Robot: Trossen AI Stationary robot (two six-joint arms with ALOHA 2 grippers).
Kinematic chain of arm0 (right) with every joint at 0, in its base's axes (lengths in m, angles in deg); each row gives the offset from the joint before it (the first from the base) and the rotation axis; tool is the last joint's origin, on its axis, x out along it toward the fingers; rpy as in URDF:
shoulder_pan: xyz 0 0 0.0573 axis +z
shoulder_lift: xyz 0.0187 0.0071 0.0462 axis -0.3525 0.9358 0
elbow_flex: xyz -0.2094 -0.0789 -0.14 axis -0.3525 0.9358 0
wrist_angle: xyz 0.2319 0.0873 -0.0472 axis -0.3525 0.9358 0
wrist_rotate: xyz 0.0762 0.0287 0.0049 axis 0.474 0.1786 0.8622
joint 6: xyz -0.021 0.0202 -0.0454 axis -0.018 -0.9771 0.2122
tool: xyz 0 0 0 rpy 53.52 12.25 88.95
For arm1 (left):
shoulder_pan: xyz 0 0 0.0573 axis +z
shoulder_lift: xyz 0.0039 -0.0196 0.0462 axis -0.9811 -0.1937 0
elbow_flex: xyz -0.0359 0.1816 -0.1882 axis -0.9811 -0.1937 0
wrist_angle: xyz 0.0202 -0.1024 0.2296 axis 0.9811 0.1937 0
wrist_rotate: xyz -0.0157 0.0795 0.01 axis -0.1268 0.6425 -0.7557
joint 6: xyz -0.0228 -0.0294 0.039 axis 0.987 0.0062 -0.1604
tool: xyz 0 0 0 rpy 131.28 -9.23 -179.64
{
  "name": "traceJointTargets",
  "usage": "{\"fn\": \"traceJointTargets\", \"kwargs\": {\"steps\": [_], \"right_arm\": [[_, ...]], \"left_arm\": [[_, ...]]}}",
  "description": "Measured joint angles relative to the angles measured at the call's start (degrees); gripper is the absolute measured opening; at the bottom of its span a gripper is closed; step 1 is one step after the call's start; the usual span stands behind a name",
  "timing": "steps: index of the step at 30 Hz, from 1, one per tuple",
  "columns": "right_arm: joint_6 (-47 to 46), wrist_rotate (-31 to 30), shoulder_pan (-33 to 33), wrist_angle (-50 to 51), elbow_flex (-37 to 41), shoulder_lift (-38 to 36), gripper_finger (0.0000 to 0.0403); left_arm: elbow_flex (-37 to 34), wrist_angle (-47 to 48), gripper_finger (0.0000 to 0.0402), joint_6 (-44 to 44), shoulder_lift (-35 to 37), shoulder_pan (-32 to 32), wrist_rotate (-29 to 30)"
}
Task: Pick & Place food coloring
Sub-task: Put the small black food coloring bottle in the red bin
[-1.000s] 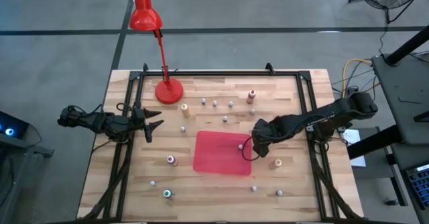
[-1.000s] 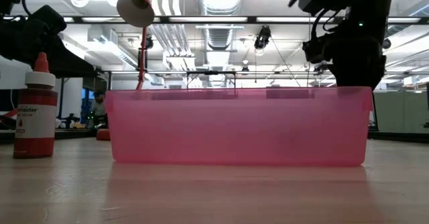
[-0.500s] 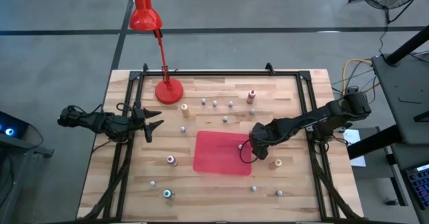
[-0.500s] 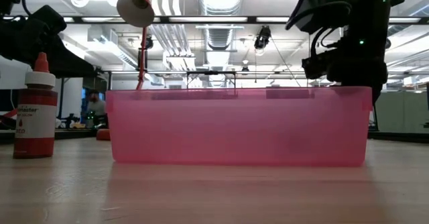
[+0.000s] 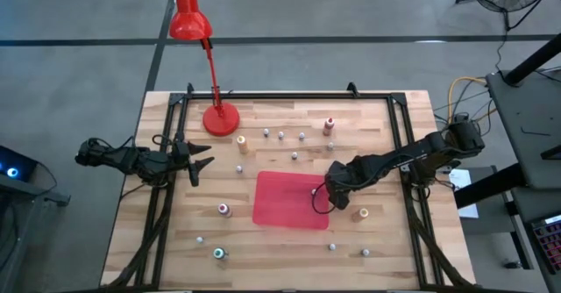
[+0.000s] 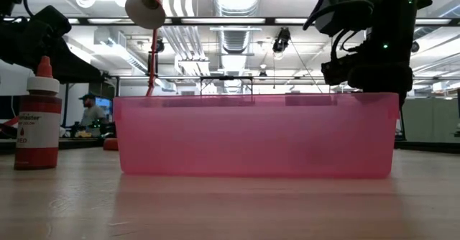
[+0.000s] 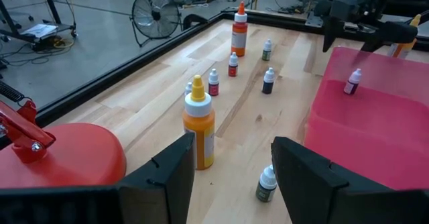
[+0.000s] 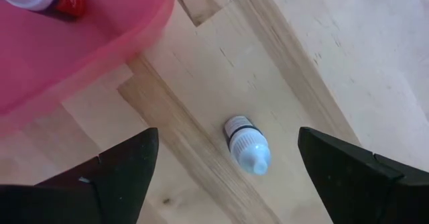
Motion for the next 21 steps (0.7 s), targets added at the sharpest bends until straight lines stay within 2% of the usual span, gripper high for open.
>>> {"fn": "traceJointTargets", "kwargs": {"steps": [21], "right_arm": [[-0.5, 1.3, 0.0, 0.4, 0.1, 0.0, 0.0218]], "left_arm": [[0.0, 0.0, 0.017, 0.0, 0.0, 0.0, 0.0]]}}
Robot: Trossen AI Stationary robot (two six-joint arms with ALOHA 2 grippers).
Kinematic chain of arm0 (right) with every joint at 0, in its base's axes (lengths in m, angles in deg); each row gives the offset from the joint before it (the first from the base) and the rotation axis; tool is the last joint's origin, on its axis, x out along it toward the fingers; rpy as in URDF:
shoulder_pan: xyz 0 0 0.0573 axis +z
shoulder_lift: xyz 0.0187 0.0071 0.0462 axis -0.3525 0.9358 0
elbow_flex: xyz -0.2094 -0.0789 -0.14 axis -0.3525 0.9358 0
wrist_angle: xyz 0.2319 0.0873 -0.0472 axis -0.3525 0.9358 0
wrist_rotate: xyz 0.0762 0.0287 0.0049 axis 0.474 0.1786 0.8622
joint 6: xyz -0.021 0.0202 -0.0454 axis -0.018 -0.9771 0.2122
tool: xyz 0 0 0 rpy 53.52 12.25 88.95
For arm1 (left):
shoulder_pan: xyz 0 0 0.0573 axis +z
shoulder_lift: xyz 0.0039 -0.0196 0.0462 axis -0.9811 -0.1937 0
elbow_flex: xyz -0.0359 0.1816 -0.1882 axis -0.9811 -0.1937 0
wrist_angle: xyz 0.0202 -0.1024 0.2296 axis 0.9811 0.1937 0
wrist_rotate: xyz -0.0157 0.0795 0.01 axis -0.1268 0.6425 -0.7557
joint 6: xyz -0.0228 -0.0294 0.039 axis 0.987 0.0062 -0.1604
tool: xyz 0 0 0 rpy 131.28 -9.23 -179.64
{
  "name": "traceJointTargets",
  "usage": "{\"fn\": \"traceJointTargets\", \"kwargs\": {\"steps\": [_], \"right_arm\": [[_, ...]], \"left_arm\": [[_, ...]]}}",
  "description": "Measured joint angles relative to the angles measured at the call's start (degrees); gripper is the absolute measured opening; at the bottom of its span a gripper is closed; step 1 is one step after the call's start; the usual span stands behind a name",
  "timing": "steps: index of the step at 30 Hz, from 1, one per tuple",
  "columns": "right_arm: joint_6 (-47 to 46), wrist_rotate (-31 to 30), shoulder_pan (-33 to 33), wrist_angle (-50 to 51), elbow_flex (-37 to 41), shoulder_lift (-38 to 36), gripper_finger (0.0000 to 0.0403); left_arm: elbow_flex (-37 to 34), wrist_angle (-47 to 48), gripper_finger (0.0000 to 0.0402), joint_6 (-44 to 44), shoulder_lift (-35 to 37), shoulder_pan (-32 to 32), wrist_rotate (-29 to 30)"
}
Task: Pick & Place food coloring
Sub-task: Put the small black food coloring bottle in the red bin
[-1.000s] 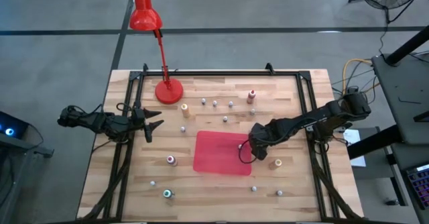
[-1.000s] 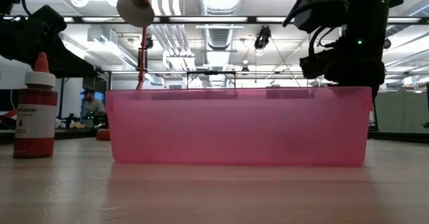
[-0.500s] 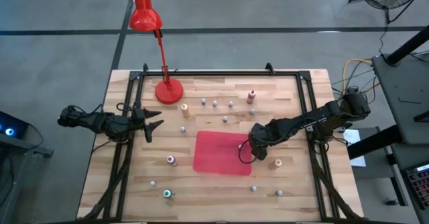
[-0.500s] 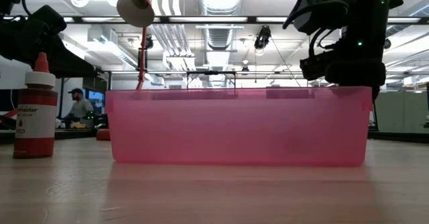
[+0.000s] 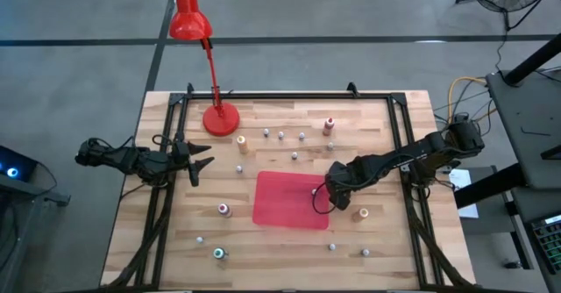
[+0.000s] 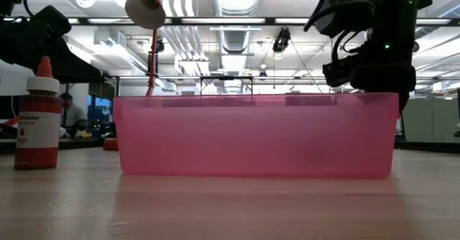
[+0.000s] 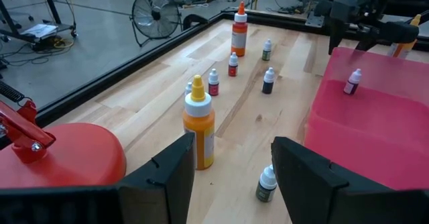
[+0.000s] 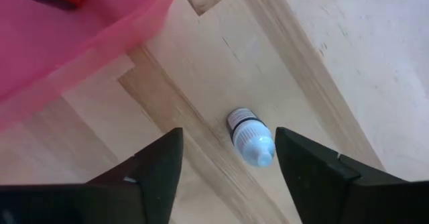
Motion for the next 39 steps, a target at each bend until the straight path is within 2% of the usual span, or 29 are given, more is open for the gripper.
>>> {"fn": "traceJointTargets", "kwargs": {"steps": [21, 26, 32, 39], "right_arm": [[0.3, -0.3, 0.0, 0.1, 0.0, 0.0, 0.0092], [1.6, -0.2, 0.0, 4.0, -0.7, -0.5, 0.0062], [2.8, -0.2, 0.0, 7.0, -2.5, -1.6, 0.0066], [5.6, -0.3, 0.0, 13.6, -8.1, -2.0, 0.0069]], "left_arm": [[0.0, 0.0, 0.017, 0.0, 0.0, 0.0, 0.0], [0.0, 0.0, 0.017, 0.0, 0.0, 0.0, 0.0], [0.0, 0.0, 0.017, 0.0, 0.0, 0.0, 0.0], [0.0, 0.0, 0.017, 0.0, 0.0, 0.0, 0.0]]}}
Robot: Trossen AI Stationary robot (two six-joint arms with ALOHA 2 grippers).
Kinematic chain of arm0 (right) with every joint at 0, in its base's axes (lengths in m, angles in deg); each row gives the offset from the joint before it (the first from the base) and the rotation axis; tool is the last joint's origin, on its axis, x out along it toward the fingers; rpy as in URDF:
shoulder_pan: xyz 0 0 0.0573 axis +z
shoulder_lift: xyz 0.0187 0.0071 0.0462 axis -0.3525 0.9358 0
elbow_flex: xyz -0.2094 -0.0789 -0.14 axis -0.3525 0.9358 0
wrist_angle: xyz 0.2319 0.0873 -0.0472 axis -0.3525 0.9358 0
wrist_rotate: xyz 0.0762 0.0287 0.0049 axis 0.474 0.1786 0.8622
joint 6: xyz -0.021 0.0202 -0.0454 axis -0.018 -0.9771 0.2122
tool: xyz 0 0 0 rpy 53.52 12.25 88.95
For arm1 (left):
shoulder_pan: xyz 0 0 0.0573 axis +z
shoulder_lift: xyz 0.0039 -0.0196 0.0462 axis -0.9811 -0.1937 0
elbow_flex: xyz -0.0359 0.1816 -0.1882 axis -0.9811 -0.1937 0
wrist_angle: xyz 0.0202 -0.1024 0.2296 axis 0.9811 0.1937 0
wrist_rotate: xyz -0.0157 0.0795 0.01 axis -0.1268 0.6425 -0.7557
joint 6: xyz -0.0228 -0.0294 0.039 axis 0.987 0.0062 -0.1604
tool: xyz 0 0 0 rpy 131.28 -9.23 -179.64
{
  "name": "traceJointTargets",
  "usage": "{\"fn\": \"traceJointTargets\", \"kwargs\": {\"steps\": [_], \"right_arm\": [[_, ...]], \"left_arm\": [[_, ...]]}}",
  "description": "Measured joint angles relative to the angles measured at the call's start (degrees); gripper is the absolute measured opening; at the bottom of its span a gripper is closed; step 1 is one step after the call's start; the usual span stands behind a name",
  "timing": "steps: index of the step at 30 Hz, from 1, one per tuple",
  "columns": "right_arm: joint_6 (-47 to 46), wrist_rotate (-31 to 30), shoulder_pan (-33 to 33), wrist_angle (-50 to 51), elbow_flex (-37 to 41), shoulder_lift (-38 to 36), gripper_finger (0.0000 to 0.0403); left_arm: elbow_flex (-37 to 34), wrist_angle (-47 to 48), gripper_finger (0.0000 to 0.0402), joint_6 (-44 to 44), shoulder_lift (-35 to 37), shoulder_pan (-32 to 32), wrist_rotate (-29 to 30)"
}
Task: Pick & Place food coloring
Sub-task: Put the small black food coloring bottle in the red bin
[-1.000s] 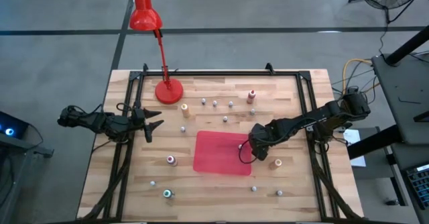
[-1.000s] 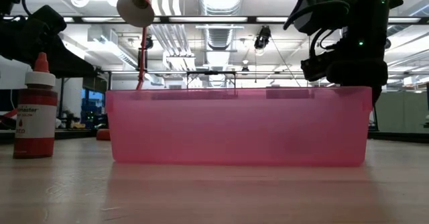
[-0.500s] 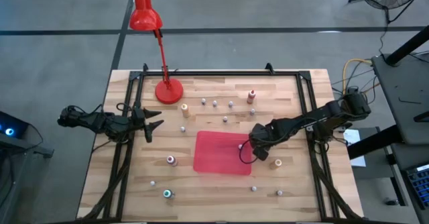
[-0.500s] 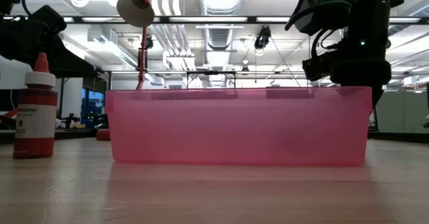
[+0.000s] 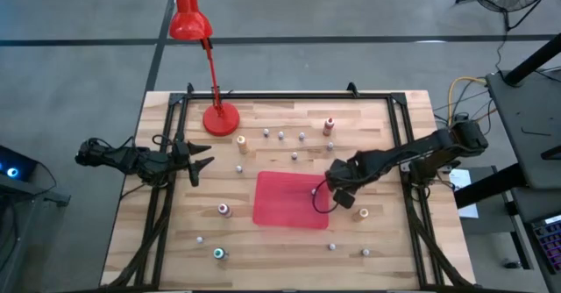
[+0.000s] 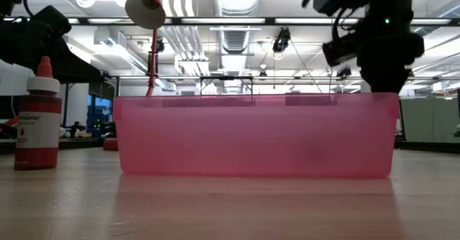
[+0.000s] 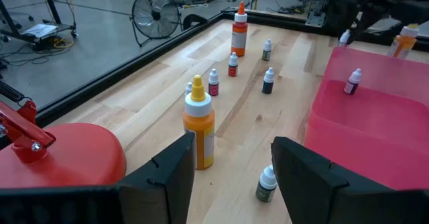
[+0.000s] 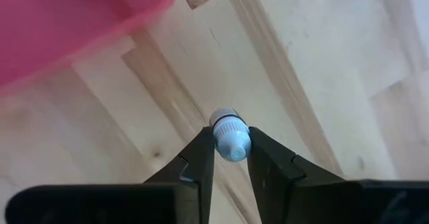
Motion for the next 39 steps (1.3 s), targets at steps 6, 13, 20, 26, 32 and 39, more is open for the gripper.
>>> {"fn": "traceJointTargets", "kwargs": {"steps": [6, 13, 20, 26, 32, 39], "right_arm": [[3.4, -1.2, 0.0, 7.3, -6.8, -0.1, 0.0067], [6.6, -1.3, 0.2, 10.1, -14.6, -0.1, 0.0066], [10.1, -1.2, 0.6, 10.2, -22.2, 0.9, 0.0066], [14.7, -1.2, 2.2, 10.3, -27.7, 4.3, 0.0066], [19.5, -1.1, 3.9, 10.1, -31.8, 9.7, 0.0066], [27.3, -1.1, 6.1, 8.6, -33.6, 15.3, 0.0066]], "left_arm": [[0.0, 0.0, 0.017, 0.0, 0.0, 0.0, 0.0], [0.0, 0.0, 0.017, 0.0, 0.0, 0.0, 0.0], [0.0, 0.0, 0.017, 0.0, 0.0, 0.0, 0.0], [0.0, 0.0, 0.017, 0.0, 0.0, 0.0, 0.0], [0.0, 0.0, 0.017, 0.0, 0.0, 0.0, 0.0], [0.0, 0.0, 0.017, 0.0, 0.0, 0.0, 0.0]]}}
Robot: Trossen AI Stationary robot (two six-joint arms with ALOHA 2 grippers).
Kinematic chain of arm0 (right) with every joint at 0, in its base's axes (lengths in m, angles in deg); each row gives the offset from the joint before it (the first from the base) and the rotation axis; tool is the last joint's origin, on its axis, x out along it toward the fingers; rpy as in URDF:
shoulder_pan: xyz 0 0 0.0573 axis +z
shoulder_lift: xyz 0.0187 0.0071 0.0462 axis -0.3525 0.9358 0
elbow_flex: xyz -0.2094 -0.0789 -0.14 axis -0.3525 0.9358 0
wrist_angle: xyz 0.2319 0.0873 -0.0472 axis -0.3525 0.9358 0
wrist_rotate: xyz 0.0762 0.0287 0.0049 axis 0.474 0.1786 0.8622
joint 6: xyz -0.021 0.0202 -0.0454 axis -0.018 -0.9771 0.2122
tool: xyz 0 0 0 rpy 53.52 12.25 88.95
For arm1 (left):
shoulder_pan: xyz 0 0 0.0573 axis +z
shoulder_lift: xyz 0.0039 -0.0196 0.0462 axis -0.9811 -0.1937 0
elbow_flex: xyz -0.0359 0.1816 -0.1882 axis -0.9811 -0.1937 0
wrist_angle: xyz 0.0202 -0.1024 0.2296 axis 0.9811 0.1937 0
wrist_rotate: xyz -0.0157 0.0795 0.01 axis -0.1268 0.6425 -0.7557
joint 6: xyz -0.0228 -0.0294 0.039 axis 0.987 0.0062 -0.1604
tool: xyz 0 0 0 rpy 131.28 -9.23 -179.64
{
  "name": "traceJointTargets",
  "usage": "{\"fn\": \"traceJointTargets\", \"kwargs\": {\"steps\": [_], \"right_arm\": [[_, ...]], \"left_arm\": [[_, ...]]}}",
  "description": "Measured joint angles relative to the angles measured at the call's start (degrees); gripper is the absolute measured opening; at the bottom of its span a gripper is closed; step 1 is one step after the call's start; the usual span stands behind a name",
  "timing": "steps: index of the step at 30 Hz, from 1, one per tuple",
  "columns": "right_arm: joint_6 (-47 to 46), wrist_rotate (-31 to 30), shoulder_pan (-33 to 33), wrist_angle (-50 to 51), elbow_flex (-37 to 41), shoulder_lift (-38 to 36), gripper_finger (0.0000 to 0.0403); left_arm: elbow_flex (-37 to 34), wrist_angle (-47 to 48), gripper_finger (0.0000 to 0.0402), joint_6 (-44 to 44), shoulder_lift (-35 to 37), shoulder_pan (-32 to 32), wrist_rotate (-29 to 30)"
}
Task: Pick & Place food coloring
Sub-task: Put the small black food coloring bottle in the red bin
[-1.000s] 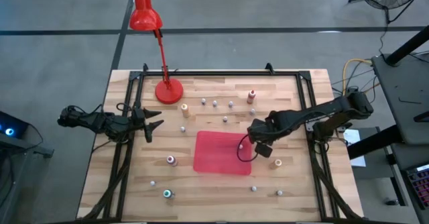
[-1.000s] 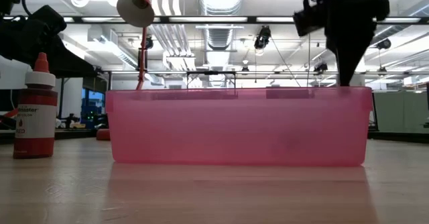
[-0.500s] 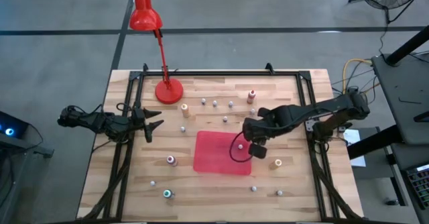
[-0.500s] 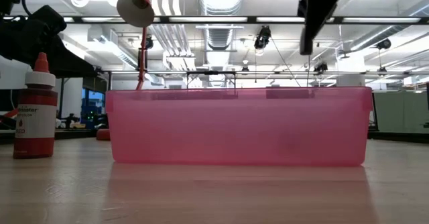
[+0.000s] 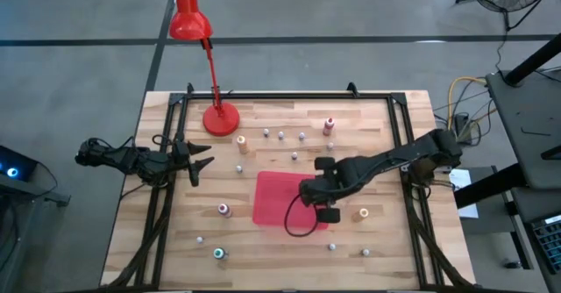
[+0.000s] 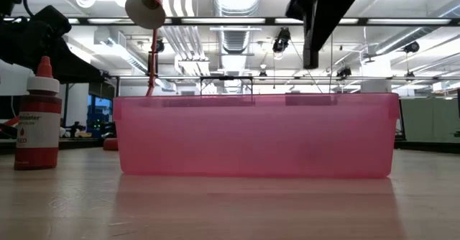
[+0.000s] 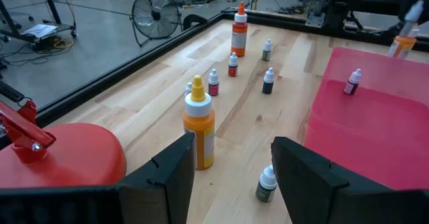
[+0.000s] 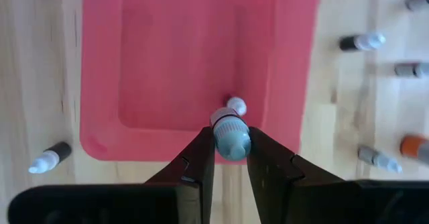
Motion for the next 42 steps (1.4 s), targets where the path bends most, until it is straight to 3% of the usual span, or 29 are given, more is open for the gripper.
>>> {"fn": "traceJointTargets", "kwargs": {"steps": [18, 42], "right_arm": [[25.2, 0.0, 0.3, -9.0, -0.7, 8.7, 0.0066], [27.4, 0.4, -2.4, -17.3, 12.5, 6.1, 0.0066]], "left_arm": [[0.0, 0.0, 0.017, 0.0, 0.0, 0.0, 0.0], [0.0, 0.0, 0.017, 0.0, -0.1, 0.0, 0.0]]}}
